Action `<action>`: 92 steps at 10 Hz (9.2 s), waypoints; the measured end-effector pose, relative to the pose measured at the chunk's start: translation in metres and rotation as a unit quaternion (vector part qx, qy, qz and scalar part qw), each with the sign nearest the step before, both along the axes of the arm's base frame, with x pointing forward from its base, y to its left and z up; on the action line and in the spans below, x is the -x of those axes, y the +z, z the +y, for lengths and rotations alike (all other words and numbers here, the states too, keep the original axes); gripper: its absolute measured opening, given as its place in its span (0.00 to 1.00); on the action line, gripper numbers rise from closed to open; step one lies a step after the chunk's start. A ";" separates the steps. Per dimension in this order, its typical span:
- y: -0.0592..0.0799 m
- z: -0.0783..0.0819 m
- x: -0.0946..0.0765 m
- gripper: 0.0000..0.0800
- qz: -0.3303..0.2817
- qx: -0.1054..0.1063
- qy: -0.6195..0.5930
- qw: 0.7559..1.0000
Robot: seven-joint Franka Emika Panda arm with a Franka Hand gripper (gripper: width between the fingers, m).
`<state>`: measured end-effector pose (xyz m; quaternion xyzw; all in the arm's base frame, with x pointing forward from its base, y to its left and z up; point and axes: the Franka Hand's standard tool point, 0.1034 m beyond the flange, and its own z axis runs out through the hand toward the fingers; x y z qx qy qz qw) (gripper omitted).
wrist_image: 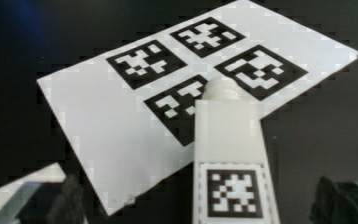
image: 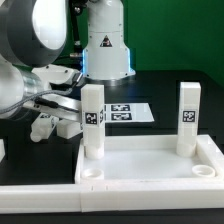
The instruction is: Assemble desk
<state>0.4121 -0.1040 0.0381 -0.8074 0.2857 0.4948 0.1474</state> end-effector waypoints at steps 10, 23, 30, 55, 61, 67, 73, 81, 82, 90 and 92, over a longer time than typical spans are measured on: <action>0.003 -0.013 -0.012 0.81 -0.007 0.035 0.005 0.999; 0.002 -0.028 -0.034 0.81 -0.035 0.073 -0.005 0.997; -0.019 -0.015 -0.015 0.81 -0.023 0.087 -0.015 0.996; 0.018 -0.056 -0.025 0.81 -0.353 0.018 0.229 0.907; -0.013 -0.061 -0.018 0.81 -0.438 0.103 0.223 0.865; -0.028 -0.049 -0.011 0.78 -0.428 0.095 0.233 0.868; -0.014 -0.067 -0.029 0.36 -0.468 -0.011 0.418 0.779; 0.004 -0.067 -0.030 0.36 -0.481 -0.143 0.604 0.619; 0.004 -0.067 -0.030 0.36 -0.481 -0.143 0.604 0.619; 0.004 -0.067 -0.030 0.36 -0.481 -0.143 0.604 0.619; 0.006 -0.049 -0.023 0.36 -0.469 -0.213 0.668 0.537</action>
Offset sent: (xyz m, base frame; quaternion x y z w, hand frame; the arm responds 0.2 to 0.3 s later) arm 0.0000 0.0000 0.0000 0.0000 0.0000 0.0000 1.0000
